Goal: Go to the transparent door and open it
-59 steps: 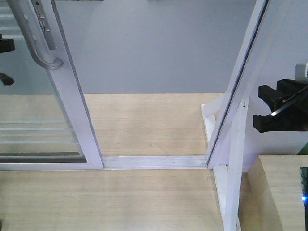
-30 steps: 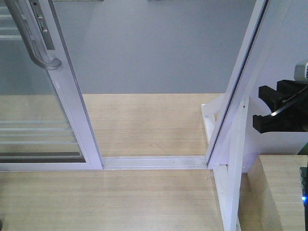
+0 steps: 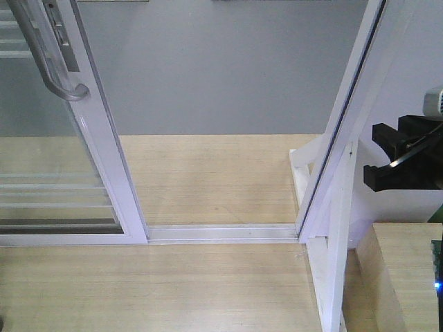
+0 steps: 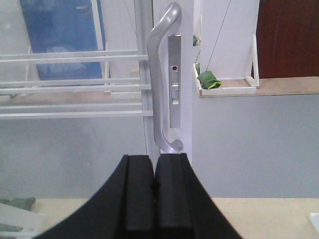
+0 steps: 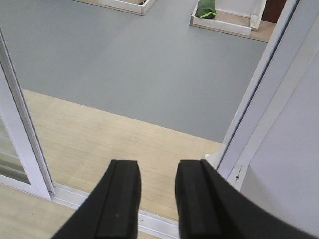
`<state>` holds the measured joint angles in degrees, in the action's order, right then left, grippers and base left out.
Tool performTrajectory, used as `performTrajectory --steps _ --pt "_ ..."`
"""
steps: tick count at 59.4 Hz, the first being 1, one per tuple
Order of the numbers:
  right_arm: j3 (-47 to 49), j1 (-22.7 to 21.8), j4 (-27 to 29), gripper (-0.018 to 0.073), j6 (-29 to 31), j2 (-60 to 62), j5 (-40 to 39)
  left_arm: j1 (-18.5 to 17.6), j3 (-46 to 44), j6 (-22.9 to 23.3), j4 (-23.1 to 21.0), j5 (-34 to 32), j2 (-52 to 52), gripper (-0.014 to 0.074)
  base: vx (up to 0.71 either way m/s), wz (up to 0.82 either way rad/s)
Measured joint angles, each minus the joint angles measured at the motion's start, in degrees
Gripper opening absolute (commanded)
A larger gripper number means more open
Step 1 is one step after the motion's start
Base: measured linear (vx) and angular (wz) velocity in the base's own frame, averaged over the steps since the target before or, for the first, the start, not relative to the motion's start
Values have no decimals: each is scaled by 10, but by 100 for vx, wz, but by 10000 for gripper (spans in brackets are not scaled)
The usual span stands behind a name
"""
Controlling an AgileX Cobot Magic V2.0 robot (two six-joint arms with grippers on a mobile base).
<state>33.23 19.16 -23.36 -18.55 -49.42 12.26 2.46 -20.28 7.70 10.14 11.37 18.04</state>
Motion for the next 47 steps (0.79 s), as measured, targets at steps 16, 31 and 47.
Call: performTrajectory --steps 16,31,47 --pt "0 0 0 289 0 0 1 0 159 -99 -88 -22 -168 -1 0 0" --pt "0 0 0 289 0 2 3 -1 218 -69 -95 -114 -187 0 0 0" --pt "0 0 0 289 0 2 3 -1 218 -62 -95 -114 -187 0 0 0"
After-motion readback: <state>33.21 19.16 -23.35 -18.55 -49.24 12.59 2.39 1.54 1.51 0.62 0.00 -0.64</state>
